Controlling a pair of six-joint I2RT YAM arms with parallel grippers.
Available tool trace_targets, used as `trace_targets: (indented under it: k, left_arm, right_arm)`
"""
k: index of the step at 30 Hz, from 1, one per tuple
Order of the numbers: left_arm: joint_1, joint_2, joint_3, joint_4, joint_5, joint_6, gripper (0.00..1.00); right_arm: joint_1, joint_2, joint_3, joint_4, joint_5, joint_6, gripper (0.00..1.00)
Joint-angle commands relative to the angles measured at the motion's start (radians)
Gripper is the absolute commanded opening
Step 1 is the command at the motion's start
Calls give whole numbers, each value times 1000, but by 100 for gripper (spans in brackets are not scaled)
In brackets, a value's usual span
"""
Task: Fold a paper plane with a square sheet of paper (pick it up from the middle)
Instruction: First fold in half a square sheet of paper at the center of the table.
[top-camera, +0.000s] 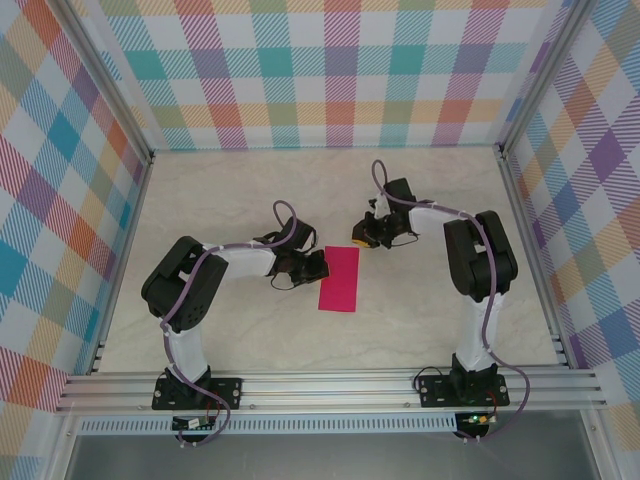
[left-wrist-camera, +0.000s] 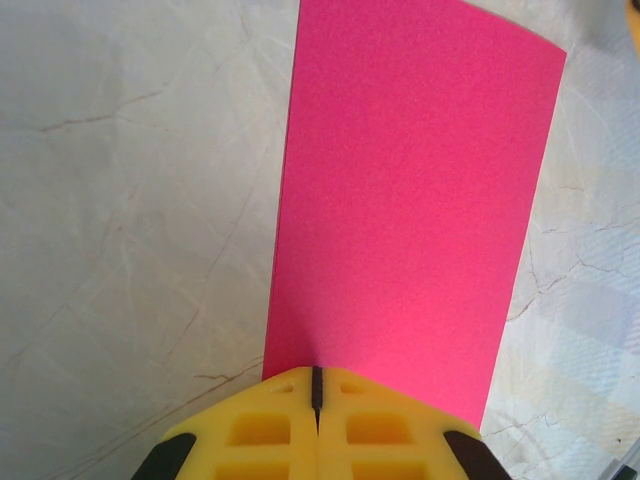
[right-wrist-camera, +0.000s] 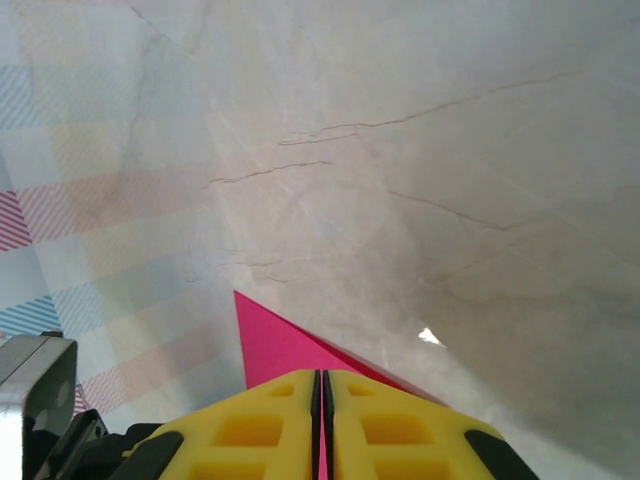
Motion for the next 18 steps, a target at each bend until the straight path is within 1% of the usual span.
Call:
trace_targets:
  k: [1, 6, 11, 18]
  left_arm:
    - [-9, 38, -47, -151, -80, 15, 0]
    - [-9, 35, -49, -153, -80, 14, 0]
    - [-9, 35, -47, -151, -81, 14, 0]
    - [-9, 35, -52, -146, -81, 13, 0]
  right_arm:
    - [15, 30, 29, -54, -16, -25, 11]
    - [15, 77, 30, -58, 21, -18, 10]
    - [15, 73, 35, -94, 55, -32, 10]
    - [15, -52, -2, -80, -7, -18, 10]
